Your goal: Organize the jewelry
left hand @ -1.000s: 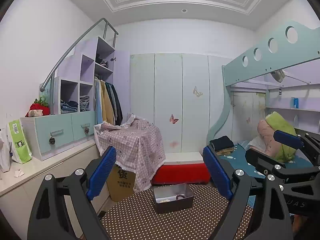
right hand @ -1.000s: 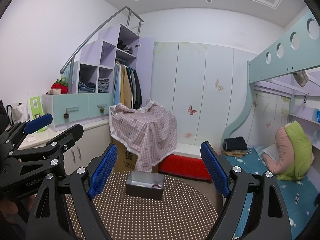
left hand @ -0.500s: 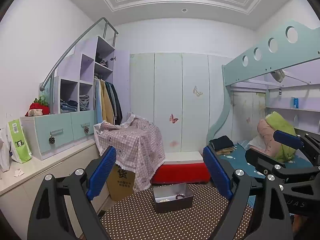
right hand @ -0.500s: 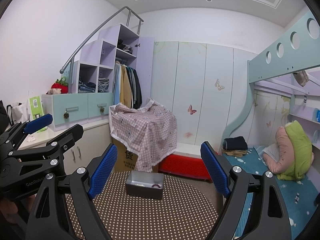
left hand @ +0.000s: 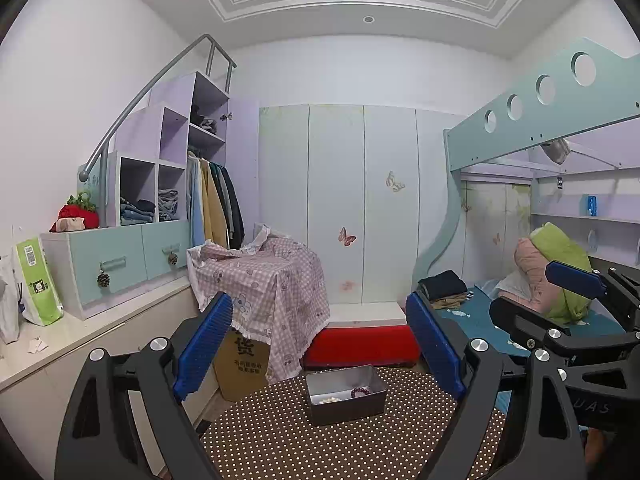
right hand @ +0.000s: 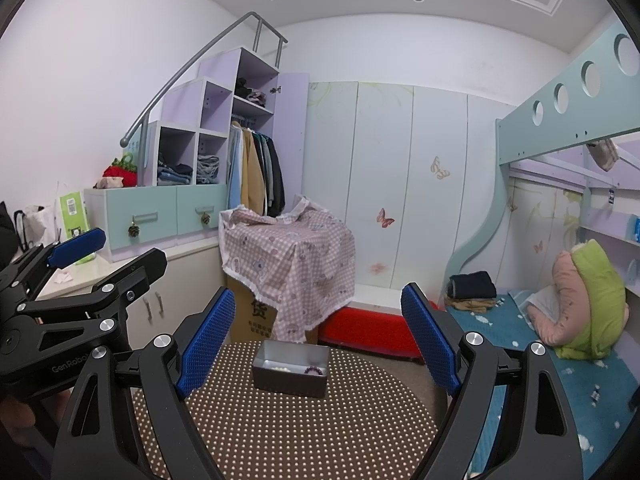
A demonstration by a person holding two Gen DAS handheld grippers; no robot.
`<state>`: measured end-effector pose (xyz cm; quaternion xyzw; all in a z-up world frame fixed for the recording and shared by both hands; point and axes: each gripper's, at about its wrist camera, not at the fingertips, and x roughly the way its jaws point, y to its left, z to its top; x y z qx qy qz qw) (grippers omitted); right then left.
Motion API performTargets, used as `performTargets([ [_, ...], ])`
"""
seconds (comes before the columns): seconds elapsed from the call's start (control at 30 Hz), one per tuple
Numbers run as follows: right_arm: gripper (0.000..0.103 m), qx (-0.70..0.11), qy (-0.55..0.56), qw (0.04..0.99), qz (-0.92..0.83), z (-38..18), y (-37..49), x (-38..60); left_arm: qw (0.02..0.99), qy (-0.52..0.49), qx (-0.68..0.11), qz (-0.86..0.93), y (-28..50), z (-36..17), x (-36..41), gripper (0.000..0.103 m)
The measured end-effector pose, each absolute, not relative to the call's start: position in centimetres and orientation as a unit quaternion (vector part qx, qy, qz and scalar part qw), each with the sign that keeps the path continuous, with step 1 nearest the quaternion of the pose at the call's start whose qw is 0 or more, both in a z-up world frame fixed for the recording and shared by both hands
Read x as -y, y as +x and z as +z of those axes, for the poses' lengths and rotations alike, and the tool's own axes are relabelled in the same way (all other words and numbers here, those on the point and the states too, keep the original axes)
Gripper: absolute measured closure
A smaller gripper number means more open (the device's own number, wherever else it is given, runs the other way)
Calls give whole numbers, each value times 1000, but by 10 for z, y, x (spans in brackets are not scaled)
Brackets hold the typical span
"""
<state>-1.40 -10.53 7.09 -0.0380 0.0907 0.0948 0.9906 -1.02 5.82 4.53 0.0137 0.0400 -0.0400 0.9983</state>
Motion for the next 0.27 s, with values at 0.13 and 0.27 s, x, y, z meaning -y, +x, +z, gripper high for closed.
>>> performTargets([
  [0.13, 21, -91, -38, 991, 95, 70, -13, 106, 998, 13, -42, -44, -8, 42, -57, 17],
  [0.27, 21, -91, -37, 991, 95, 70, -13, 106, 998, 13, -43, -45, -7, 41, -57, 17],
])
